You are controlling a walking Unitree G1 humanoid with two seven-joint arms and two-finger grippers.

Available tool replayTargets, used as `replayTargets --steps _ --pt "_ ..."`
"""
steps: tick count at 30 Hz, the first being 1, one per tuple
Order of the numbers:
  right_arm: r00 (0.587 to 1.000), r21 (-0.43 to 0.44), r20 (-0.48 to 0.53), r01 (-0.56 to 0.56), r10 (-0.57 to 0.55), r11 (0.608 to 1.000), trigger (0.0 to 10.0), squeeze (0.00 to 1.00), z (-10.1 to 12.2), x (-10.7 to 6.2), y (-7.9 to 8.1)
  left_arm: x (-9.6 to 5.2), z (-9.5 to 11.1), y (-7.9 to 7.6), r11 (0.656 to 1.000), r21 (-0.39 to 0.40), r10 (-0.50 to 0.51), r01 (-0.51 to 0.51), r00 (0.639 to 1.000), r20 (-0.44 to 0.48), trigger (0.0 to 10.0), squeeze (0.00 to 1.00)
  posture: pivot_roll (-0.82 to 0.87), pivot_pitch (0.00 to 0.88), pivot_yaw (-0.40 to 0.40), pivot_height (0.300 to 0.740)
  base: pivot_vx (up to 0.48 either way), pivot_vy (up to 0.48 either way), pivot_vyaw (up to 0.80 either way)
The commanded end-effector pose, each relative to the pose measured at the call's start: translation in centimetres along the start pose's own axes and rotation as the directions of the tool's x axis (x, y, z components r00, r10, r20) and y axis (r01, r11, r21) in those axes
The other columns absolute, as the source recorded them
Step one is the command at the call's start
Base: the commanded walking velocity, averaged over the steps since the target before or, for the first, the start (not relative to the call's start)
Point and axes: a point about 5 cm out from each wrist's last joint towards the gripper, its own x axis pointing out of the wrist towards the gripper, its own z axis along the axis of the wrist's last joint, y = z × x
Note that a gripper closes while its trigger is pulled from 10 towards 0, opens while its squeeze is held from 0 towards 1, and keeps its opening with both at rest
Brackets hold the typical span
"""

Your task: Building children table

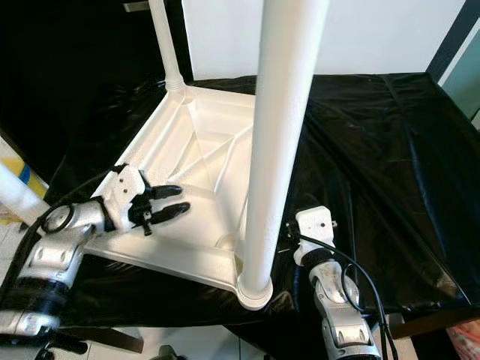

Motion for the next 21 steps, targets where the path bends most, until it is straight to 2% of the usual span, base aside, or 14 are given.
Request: replayTargets --steps 1,5,6,10,12,16,20,21 --pt "1.0 -0.011 -0.015 -0.001 0.001 1.0 10.0 0.0 -0.3 -0.2 -0.1 -0.2 0.5 -1.9 0.981 0.006 -0.196 0.196 0.981 0.009 10.0 1.0 -0.09 0.038 -0.002 0.74 0.0 0.0 0.0" --pt "1.0 -0.013 -0.015 -0.002 0.002 1.0 10.0 0.0 -0.3 -0.1 -0.2 -0.3 0.7 -3.1 0.975 0.036 -0.22 0.22 0.975 0.005 10.0 1.0 -0.08 0.042 -0.006 0.74 0.0 0.0 0.0" --pt "1.0 -0.014 -0.015 -0.003 0.002 1.0 10.0 0.0 -0.4 -0.1 -0.2 -0.1 0.6 -3.4 0.975 0.042 -0.22 0.22 0.976 -0.006 10.0 0.0 -0.08 0.041 -0.007 0.74 0.0 0.0 0.0" --pt "1.0 -0.015 -0.014 -0.001 0.0 1.0 10.0 0.0 -0.4 0.1 -0.2 0.3 0.1 -3.8 0.973 0.042 -0.226 0.228 0.973 -0.04 10.0 0.0 -0.08 0.038 -0.008 0.74 0.0 0.0 0.0" --pt "1.0 -0.014 -0.011 0.005 -0.005 1.0 10.0 0.0 -0.3 0.4 -0.2 0.7 -0.6 -4.1 0.97 0.042 -0.236 0.241 0.967 -0.1 10.0 0.0 -0.08 0.034 -0.011 0.74 0.0 0.0 0.0" --pt "1.0 -0.013 -0.008 0.007 -0.007 1.0 10.0 0.0 -0.3 0.6 -0.2 1.1 -1.2 -4.3 0.968 0.048 -0.238 0.248 0.96 -0.147 10.0 0.0 -0.08 0.034 -0.011 0.74 0.0 0.0 0.0" --pt "1.0 -0.012 -0.005 0.013 -0.013 1.0 10.0 0.0 -0.2 0.9 -0.4 1.9 -1.8 -3.6 0.984 0.028 -0.166 0.175 0.965 -0.204 10.0 0.0 -0.09 0.029 -0.01 0.74 0.0 0.0 0.0" --pt "1.0 -0.011 -0.002 0.015 -0.015 1.0 10.0 0.0 -0.2 1.0 -0.4 2.4 -1.9 -3.1 0.992 -0.016 -0.125 0.125 0.971 -0.205 10.0 0.0 -0.09 0.028 -0.011 0.74 0.0 0.0 0.0"
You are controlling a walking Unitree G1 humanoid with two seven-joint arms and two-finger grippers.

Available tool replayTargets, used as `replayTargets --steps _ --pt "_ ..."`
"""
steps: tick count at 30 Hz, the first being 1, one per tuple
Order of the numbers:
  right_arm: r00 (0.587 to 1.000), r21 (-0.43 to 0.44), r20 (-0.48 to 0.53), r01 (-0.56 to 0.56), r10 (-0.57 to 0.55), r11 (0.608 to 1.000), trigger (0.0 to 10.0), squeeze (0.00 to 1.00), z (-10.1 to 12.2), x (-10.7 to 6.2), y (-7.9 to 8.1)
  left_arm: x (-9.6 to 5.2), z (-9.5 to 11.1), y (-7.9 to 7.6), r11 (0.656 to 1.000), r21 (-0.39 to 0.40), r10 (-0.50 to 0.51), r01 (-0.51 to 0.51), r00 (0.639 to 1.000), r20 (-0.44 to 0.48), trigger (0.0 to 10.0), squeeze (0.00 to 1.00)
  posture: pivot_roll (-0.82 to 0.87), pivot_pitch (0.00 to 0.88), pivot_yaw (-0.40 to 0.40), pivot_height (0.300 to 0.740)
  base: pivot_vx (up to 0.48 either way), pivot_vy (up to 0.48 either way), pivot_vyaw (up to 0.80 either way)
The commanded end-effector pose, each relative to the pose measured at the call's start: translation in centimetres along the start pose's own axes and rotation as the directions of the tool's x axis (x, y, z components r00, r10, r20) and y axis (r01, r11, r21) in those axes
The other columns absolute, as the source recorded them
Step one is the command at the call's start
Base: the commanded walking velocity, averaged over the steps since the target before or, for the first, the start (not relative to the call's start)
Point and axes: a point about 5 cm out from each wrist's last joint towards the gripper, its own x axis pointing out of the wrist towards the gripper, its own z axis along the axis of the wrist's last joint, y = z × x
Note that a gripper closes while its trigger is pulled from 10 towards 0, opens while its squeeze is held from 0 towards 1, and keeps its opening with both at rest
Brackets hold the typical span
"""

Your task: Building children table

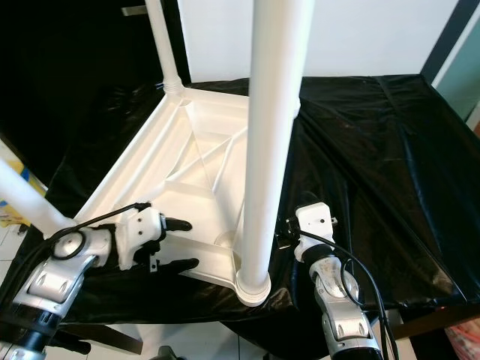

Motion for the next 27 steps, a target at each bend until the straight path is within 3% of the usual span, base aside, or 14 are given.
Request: replayTargets --steps 1,8,19,20,21,23,27 --pt "1.0 -0.007 -0.01 0.015 -0.015 1.0 10.0 0.0 -0.3 -0.1 -0.4 0.9 -1.3 0.5 0.989 -0.089 0.116 -0.121 0.991 -0.063 10.0 0.0 -0.09 0.028 -0.011 0.74 0.0 0.0 0.0" --pt "1.0 -0.01 0.002 0.025 -0.025 1.0 10.0 0.0 -0.1 0.2 -0.4 1.8 -1.7 2.0 0.959 -0.161 0.214 -0.232 0.969 -0.122 10.0 0.0 -0.09 0.03 0.003 0.74 0.0 0.0 0.0" --pt "0.999 -0.011 0.004 0.042 -0.042 0.999 10.0 0.0 -0.2 0.2 -0.6 2.4 -2.3 1.6 0.97 -0.16 0.158 -0.185 0.973 -0.166 10.0 0.0 -0.1 0.031 0.02 0.74 0.0 0.0 0.0" --pt "0.999 -0.011 0.004 0.046 -0.046 0.999 10.0 0.0 -0.2 0.1 -0.6 2.7 -2.2 1.8 0.97 -0.158 0.157 -0.186 0.971 -0.178 7.2 0.0 -0.1 0.033 0.021 0.74 0.0 0.0 0.0" --pt "0.999 -0.011 0.004 0.046 -0.046 0.999 10.0 0.0 -0.2 0.1 -0.6 2.7 -2.2 1.8 0.97 -0.158 0.157 -0.186 0.971 -0.178 7.2 0.0 -0.1 0.033 0.021 0.74 0.0 0.0 0.0" --pt "0.999 -0.01 0.005 0.053 -0.053 0.999 10.0 0.0 -0.2 0.1 -0.6 3.2 -2.2 2.2 0.968 -0.156 0.163 -0.196 0.966 -0.2 0.0 0.0 -0.11 0.033 0.027 0.74 0.0 0.0 0.0" --pt "0.998 -0.011 0.007 0.061 -0.061 0.998 10.0 0.0 -0.2 0.1 -0.7 3.6 -1.9 2.8 0.964 -0.136 0.195 -0.228 0.956 -0.217 0.0 0.0 -0.11 0.033 0.033 0.74 0.0 0.0 0.0"
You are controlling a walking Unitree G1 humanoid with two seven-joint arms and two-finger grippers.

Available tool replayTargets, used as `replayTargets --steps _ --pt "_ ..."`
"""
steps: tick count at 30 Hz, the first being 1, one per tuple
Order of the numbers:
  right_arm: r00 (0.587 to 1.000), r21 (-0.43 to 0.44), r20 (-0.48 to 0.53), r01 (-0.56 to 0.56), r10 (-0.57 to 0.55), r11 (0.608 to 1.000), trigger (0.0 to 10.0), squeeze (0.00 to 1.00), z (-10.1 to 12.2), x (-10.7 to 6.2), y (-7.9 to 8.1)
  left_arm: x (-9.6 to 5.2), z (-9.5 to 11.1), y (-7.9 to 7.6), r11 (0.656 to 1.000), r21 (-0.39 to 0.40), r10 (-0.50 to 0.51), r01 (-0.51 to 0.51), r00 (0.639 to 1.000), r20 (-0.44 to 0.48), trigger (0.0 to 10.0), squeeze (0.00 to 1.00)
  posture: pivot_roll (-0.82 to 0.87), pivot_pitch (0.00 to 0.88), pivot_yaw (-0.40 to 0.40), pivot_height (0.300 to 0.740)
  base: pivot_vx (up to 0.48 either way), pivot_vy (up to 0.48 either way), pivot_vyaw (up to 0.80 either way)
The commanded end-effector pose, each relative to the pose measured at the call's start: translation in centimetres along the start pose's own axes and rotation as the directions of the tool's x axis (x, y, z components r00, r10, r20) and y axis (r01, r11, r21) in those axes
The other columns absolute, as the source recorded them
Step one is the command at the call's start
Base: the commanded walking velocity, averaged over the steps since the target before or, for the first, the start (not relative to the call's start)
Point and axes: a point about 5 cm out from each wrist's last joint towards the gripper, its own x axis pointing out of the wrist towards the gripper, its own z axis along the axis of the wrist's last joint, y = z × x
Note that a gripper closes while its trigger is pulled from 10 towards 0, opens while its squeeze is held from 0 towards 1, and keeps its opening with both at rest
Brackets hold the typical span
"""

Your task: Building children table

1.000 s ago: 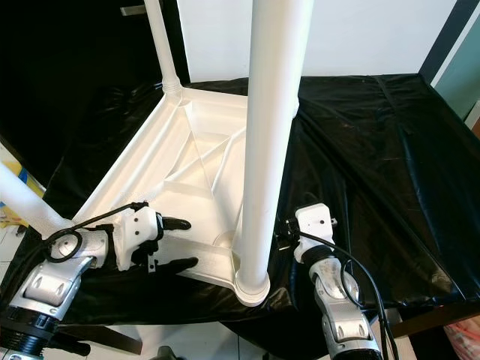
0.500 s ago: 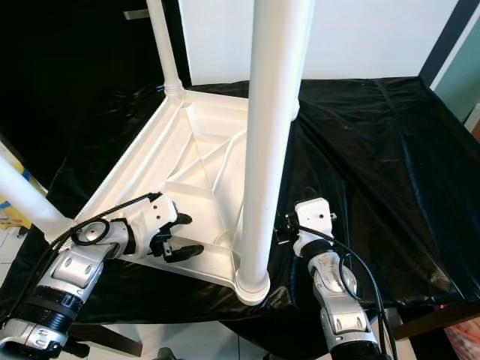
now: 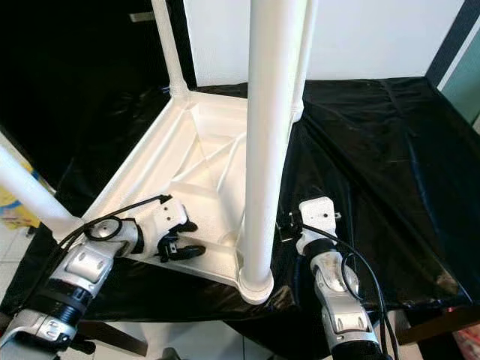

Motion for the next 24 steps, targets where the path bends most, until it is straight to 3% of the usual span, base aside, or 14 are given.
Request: replayTargets --steps 1,8,20,22,24 --pt "1.0 -0.011 -0.008 0.014 -0.014 1.0 10.0 0.0 -0.3 -0.1 -0.2 0.1 -0.4 1.0 0.991 -0.014 0.129 -0.13 0.991 -0.039 0.0 0.0 -0.11 0.032 0.035 0.74 0.0 0.0 0.0" --pt "0.998 -0.016 0.002 0.069 -0.069 0.997 10.0 0.0 -0.1 0.1 -0.8 0.7 0.9 1.5 0.98 -0.058 0.191 -0.19 0.982 0.006 0.0 0.0 -0.12 0.031 0.042 0.74 0.0 0.0 0.0" --pt "0.974 -0.031 -0.017 0.225 -0.226 0.974 10.0 0.0 -0.5 -0.2 -2.0 0.7 1.1 1.8 0.959 -0.115 0.262 -0.257 0.965 0.025 0.0 0.0 -0.12 0.037 0.046 0.74 0.0 0.0 0.0" --pt "0.965 -0.031 -0.027 0.259 -0.26 0.965 10.0 0.0 -0.6 -0.3 -2.3 0.7 1.2 2.1 0.947 -0.14 0.295 -0.289 0.955 0.023 0.0 0.0 -0.12 0.037 0.045 0.74 0.0 0.0 0.0" --pt "0.952 -0.006 -0.046 0.304 -0.304 0.953 10.0 0.0 -0.8 -0.4 -2.6 0.5 1.1 3.4 0.906 -0.163 0.399 -0.391 0.917 0.015 0.0 0.0 -0.12 0.04 0.039 0.74 0.0 0.0 0.0"
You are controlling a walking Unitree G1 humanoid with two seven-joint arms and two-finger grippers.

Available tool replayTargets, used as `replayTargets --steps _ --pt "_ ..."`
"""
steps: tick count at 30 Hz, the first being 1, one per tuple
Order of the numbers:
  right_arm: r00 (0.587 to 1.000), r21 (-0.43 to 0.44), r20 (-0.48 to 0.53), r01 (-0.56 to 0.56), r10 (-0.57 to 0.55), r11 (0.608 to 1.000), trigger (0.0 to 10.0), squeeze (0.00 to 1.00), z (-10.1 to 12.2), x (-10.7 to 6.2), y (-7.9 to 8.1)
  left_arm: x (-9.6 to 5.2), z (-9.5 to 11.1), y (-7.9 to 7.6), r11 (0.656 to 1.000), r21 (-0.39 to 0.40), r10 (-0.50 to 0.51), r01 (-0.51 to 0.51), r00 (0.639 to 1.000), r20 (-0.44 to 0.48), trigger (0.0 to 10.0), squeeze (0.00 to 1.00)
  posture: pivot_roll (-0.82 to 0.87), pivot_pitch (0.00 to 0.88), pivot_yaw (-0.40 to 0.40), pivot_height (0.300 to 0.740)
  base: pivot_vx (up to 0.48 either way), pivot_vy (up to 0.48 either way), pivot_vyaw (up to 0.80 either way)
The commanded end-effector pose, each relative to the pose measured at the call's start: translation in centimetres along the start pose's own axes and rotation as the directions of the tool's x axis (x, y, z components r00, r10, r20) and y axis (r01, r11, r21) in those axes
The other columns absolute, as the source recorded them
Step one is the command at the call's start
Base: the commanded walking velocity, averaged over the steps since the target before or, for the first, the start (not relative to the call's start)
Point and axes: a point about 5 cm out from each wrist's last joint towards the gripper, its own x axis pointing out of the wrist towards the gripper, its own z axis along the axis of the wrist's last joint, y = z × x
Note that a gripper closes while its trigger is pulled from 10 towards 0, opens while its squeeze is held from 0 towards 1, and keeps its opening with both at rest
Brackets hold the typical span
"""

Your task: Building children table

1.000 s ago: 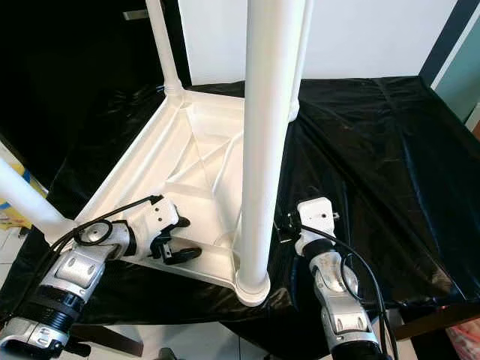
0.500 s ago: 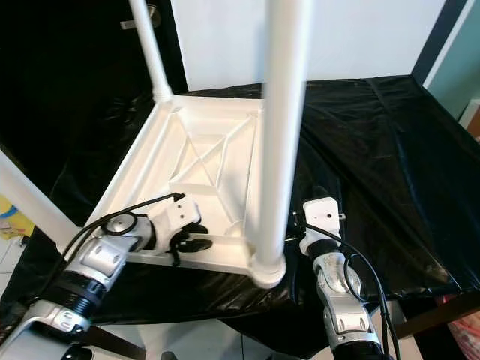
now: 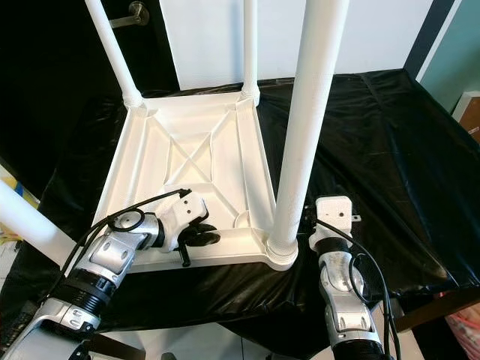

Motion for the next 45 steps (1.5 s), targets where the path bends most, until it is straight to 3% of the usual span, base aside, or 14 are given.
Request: replayTargets --steps 1,2,3,4,14,15,23,24,25,26,31,33,42,45 --pt "0.999 0.002 -0.034 0.023 -0.023 1.0 10.0 0.0 -0.6 -0.1 -0.2 -1.5 -0.5 3.1 0.913 -0.057 0.405 -0.405 0.914 -0.003 0.0 0.0 -0.12 0.04 0.039 0.74 0.0 0.0 0.0" --pt "0.999 0.006 -0.035 0.03 -0.03 1.0 10.0 0.0 -0.6 -0.3 -0.2 -1.7 -0.4 3.6 0.897 -0.064 0.439 -0.437 0.899 0.007 0.0 0.0 -0.12 0.041 0.038 0.74 0.0 0.0 0.0" --pt "0.999 0.017 -0.035 0.035 -0.035 0.999 10.0 0.0 -0.6 -0.5 -0.2 -1.8 -0.2 3.9 0.885 -0.057 0.464 -0.462 0.886 0.018 3.2 0.0 -0.12 0.042 0.035 0.74 0.0 0.0 0.0" --pt "0.999 0.032 -0.034 0.043 -0.042 0.999 10.0 0.0 -0.6 -0.7 -0.2 -1.8 0.0 4.1 0.875 -0.055 0.483 -0.481 0.875 0.031 10.0 0.0 -0.12 0.041 0.034 0.74 0.0 0.0 0.0" --pt "0.996 0.104 -0.022 0.09 -0.088 0.991 10.0 0.0 -0.2 -2.5 -1.2 -1.5 1.2 4.2 0.868 -0.12 0.495 -0.482 0.86 0.126 10.0 0.03 -0.14 0.047 0.029 0.74 0.0 0.0 0.0" --pt "0.996 0.109 -0.026 0.086 -0.084 0.99 10.0 0.0 -0.2 -2.9 -1.4 -1.5 1.4 4.1 0.872 -0.154 0.486 -0.465 0.861 0.147 10.0 1.0 -0.15 0.047 0.029 0.74 0.0 0.0 0.0" --pt "0.999 0.042 -0.025 0.044 -0.043 0.998 10.0 0.0 -0.2 -4.7 -2.5 -2.6 2.4 3.4 0.899 -0.191 0.438 -0.395 0.832 0.342 10.0 1.0 -0.18 0.051 0.036 0.74 0.0 0.0 0.0" --pt "0.999 0.043 -0.02 0.031 -0.03 0.999 10.0 0.0 0.0 -4.9 -2.5 -3.0 2.6 3.2 0.901 -0.2 0.434 -0.386 0.817 0.38 10.0 0.65 -0.18 0.052 0.037 0.74 0.0 0.0 0.0" --pt "0.999 0.043 -0.02 0.031 -0.03 0.999 10.0 0.0 0.0 -4.9 -2.5 -3.0 2.6 3.2 0.901 -0.2 0.434 -0.386 0.817 0.38 10.0 0.65 -0.18 0.052 0.037 0.74 0.0 0.0 0.0" --pt "1.0 0.046 -0.019 0.011 -0.011 0.999 10.0 0.0 0.1 -5.1 -2.6 -3.6 2.9 3.1 0.897 -0.205 0.442 -0.391 0.794 0.417 10.0 0.0 -0.19 0.053 0.04 0.74 0.0 0.0 0.0" --pt "0.999 0.041 -0.014 -0.047 0.047 0.998 10.0 0.0 0.5 -5.8 -2.6 -5.0 3.1 2.7 0.889 -0.241 0.457 -0.388 0.751 0.476 10.0 0.0 -0.19 0.055 0.044 0.74 0.0 0.0 0.0" --pt "0.985 0.016 -0.02 -0.169 0.169 0.986 10.0 0.0 0.7 -6.5 -2.4 -6.6 2.7 2.2 0.893 -0.27 0.449 -0.359 0.736 0.506 10.0 0.0 -0.19 0.056 0.053 0.74 0.0 0.0 0.0" --pt "0.929 0.003 -0.03 -0.369 0.369 0.929 10.0 0.0 1.2 -7.0 -2.9 -9.3 1.8 0.7 0.919 -0.282 0.391 -0.277 0.743 0.543 10.0 0.0 -0.19 0.052 0.065 0.74 0.0 0.0 0.0" --pt "0.892 0.025 -0.038 -0.449 0.45 0.893 10.0 0.0 1.5 -6.6 -3.0 -10.9 0.7 -0.3 0.928 -0.297 0.355 -0.225 0.772 0.526 10.0 0.0 -0.17 0.038 0.072 0.74 0.0 0.0 0.0"
